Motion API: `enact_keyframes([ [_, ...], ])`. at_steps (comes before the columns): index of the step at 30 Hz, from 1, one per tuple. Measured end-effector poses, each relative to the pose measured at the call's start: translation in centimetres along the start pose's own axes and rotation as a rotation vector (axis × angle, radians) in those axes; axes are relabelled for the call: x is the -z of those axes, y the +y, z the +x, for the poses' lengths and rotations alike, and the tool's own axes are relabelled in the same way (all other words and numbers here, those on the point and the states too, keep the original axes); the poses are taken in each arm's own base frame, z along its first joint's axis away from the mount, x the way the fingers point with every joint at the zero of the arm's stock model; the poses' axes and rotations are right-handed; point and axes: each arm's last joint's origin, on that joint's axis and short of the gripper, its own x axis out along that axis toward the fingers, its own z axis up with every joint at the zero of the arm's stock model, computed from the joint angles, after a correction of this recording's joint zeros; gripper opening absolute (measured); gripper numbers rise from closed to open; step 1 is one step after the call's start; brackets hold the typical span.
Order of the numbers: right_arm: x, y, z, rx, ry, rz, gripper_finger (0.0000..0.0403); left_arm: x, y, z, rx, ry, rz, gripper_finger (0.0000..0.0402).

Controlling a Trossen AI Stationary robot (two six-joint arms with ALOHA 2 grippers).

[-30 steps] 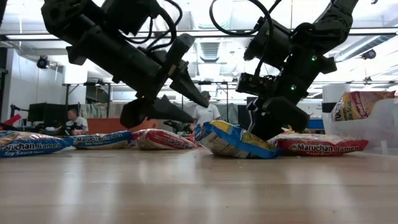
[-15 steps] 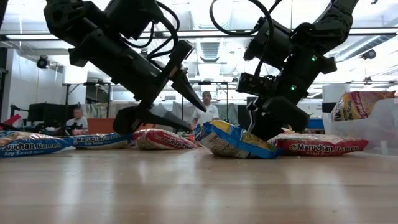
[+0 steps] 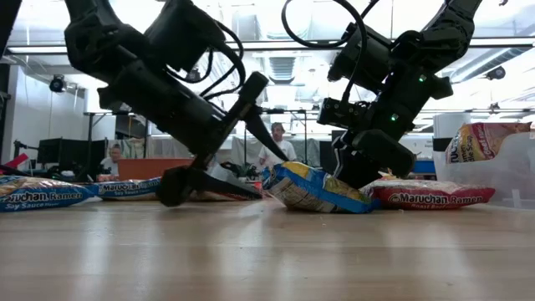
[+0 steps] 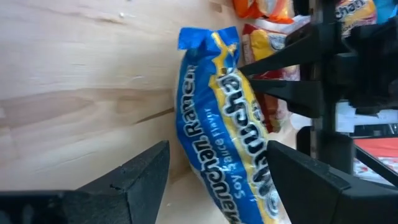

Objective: Sort Maruchan noodles
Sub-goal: Put the blue noodle pack into the orange bin

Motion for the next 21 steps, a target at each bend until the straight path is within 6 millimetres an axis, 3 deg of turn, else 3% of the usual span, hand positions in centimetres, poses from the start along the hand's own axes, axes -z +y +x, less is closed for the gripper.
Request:
enact_keyframes([
  [13, 0.0, 0.0, 0.0, 0.000, 0.001, 0.003, 0.0009, 0.7, -1.3, 2.2, 0.010, 0.000, 0.077, 0.0249],
  [21, 0.0, 0.0, 0.0, 0.000, -0.002, 0.005, 0.0009, 0.7, -1.3, 2.2, -0.008, -0.002, 0.090, 0.0182],
])
